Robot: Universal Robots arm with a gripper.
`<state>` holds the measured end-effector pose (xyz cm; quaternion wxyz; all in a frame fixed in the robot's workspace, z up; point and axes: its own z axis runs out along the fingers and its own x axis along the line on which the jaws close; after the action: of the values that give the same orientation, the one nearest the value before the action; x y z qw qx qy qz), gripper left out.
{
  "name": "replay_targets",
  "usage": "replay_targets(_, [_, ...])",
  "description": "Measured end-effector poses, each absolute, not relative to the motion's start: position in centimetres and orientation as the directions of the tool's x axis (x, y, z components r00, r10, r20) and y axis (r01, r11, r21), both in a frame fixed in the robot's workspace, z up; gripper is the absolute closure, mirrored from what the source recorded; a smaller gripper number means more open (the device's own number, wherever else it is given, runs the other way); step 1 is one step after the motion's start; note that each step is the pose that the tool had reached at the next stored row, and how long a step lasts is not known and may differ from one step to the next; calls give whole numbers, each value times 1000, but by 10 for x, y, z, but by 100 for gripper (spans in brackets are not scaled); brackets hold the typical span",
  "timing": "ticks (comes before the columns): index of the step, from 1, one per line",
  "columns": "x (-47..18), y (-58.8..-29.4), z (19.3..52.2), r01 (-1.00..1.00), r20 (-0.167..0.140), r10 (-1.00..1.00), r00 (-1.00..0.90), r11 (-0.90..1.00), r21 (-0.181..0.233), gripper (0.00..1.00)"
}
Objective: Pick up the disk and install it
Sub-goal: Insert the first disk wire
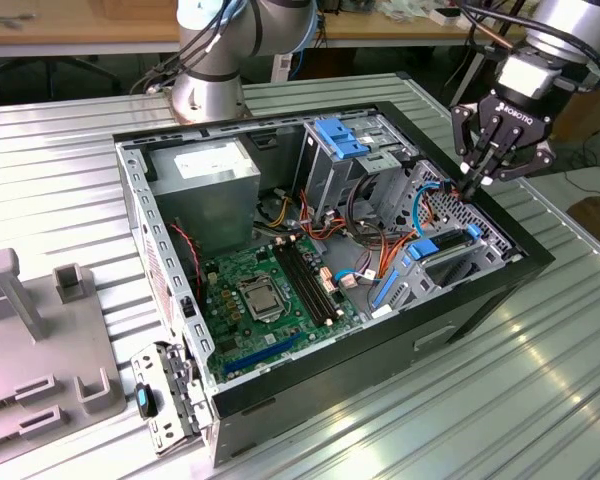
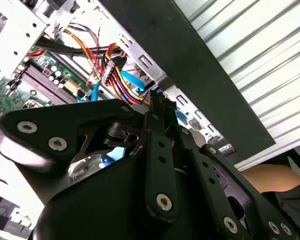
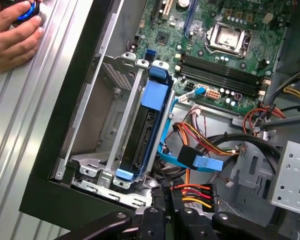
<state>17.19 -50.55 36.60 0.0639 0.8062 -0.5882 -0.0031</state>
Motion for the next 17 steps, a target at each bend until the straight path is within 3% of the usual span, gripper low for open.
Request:
replay_targets(5, [164,-507,366,-953,85,-949,303,-298,61,83])
replay_targets(17, [164,-507,366,-983,85,-981,176,-172,61,83])
